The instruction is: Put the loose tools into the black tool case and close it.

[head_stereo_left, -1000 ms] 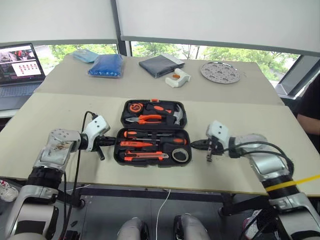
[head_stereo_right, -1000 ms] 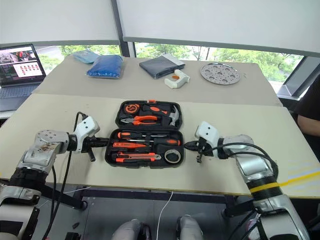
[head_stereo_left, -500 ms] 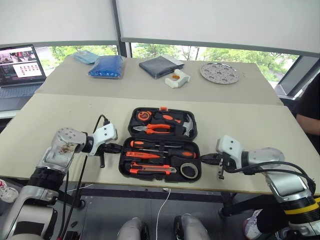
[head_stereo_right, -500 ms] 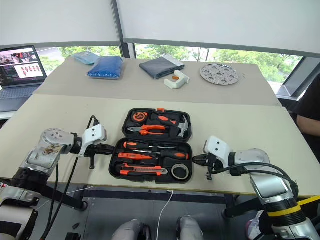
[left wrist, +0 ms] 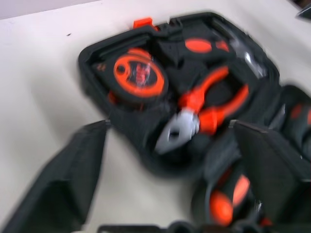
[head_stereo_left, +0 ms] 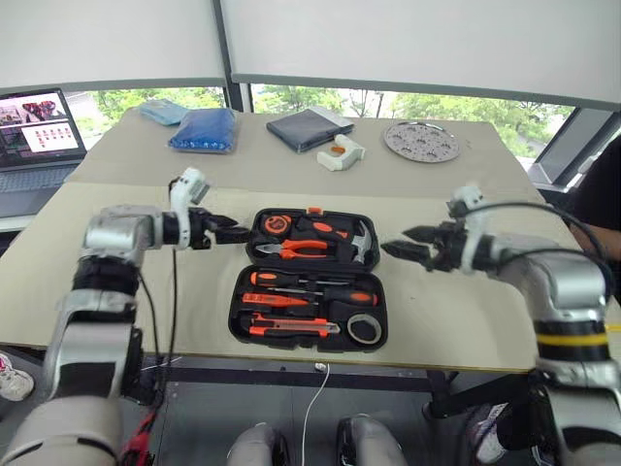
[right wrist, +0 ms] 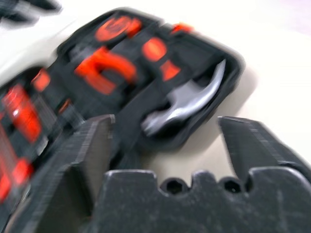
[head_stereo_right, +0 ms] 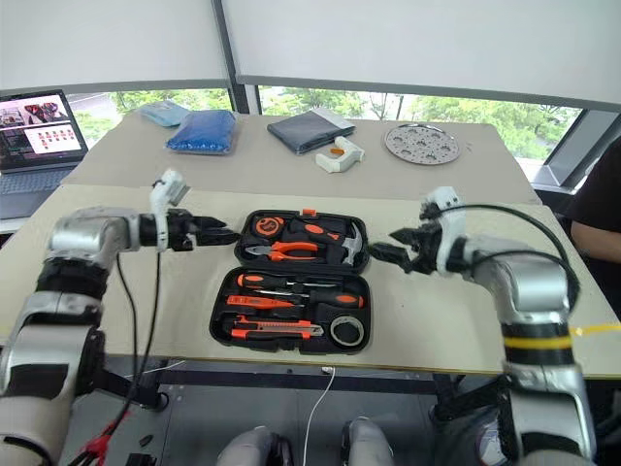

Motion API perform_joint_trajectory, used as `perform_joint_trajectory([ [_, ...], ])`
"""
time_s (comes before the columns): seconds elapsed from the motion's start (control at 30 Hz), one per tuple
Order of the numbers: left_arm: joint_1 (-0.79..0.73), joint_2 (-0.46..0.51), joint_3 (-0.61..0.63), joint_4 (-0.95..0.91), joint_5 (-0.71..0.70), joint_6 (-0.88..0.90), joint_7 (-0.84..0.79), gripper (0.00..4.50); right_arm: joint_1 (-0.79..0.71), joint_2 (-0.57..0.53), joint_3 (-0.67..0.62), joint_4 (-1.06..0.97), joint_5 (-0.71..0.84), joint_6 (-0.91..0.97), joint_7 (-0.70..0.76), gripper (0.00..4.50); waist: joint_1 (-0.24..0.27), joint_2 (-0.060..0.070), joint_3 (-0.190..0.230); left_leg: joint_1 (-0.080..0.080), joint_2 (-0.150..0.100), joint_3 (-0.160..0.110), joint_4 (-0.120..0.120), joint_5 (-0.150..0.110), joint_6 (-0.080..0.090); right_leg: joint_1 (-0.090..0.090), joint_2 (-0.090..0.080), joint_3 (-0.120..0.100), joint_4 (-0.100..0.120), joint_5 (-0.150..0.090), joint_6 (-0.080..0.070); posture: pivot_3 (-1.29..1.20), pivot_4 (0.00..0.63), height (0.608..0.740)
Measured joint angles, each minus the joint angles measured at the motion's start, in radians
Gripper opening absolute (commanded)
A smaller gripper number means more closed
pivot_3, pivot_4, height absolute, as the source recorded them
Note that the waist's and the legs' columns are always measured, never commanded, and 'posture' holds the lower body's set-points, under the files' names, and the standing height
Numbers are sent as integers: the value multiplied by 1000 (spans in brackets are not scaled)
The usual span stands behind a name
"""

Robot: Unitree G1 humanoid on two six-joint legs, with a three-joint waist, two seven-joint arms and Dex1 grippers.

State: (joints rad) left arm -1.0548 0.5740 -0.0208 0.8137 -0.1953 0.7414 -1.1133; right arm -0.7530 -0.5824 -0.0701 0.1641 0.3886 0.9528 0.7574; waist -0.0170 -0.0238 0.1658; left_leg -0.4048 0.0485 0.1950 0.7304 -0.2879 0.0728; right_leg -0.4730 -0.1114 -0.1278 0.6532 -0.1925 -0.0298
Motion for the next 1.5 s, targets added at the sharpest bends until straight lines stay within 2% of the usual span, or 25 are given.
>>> perform_joint_trajectory([
  [0.13,-46,-68,0,138,36,-22,111,4500,-60,49,47,156,-57,2,-68,4483,-3,0,0,-2,-1,0,-2,0,0,-2,0,0,4,1,-3,0,150,718],
  [0.23,-76,-99,20,224,41,-51,189,4500,-81,87,68,242,-83,-4,-89,3768,-8,0,0,-3,-1,0,-2,0,0,-2,0,0,4,1,-3,0,150,718],
  [0.27,-82,-98,29,242,41,-60,204,3983,-95,97,69,259,-90,-9,-92,3451,-12,0,0,-2,-1,0,-2,0,0,-2,0,0,4,1,-2,0,150,718],
  [0.3,-89,-100,38,259,41,-66,214,3854,-109,106,69,271,-95,-14,-102,3053,-15,0,0,-2,-1,0,-2,0,0,-2,0,0,4,1,-2,0,150,718],
  [0.37,-90,-102,49,281,39,-73,220,2987,-126,118,69,292,-101,-27,-111,2351,-24,0,0,-1,-2,0,-2,0,0,-2,-1,1,4,0,0,0,150,718],
  [0.43,-90,-104,57,297,37,-80,218,2319,-133,130,69,300,-102,-30,-113,1751,-26,0,0,0,-2,0,-1,0,-1,-2,-1,1,4,-1,0,0,150,718],
  [0.47,-90,-104,59,299,37,-82,217,2079,-134,133,69,301,-101,-31,-112,1458,-26,0,0,0,-1,0,-1,1,-2,-2,-1,1,4,-1,0,0,150,718],
  [0.6,-90,-103,68,306,37,-81,216,1666,-139,143,77,302,-102,-36,-111,52,-24,0,0,0,-2,1,0,1,-2,-2,-2,2,6,0,-1,0,150,718],
  [0.83,-75,-96,81,288,37,-110,182,1188,-140,143,78,292,-110,-61,-107,0,-24,0,0,0,-2,1,0,1,-2,-2,-3,2,6,1,-2,0,150,718],
  [1.07,2,-103,94,121,44,-469,195,1140,-139,143,44,209,-150,-245,-183,0,-23,0,0,-11,-3,3,0,2,-3,-17,-3,4,11,2,-4,0,150,718],
  [1.13,20,-115,98,67,48,-583,214,1140,-123,138,42,179,-190,-349,-221,0,-23,0,0,-13,-3,4,-2,2,-3,-19,-1,3,11,2,-4,0,150,718],
  [1.3,70,-140,76,-2,92,-785,278,1140,-18,132,30,76,-250,-529,-283,0,-25,0,0,-14,-3,4,-4,2,-3,-19,0,3,8,1,-4,0,150,718],
  [1.43,205,-144,41,-114,156,-988,346,1140,173,131,52,-15,-325,-744,-324,0,-25,1,0,-12,-3,4,-9,2,-3,-18,0,3,5,1,-3,0,150,718],
  [1.5,258,-140,37,-172,177,-1034,376,1140,240,129,58,-48,-359,-838,-345,0,-24,1,0,-8,-3,4,-9,2,-3,-15,0,3,4,1,-3,0,150,718],
])
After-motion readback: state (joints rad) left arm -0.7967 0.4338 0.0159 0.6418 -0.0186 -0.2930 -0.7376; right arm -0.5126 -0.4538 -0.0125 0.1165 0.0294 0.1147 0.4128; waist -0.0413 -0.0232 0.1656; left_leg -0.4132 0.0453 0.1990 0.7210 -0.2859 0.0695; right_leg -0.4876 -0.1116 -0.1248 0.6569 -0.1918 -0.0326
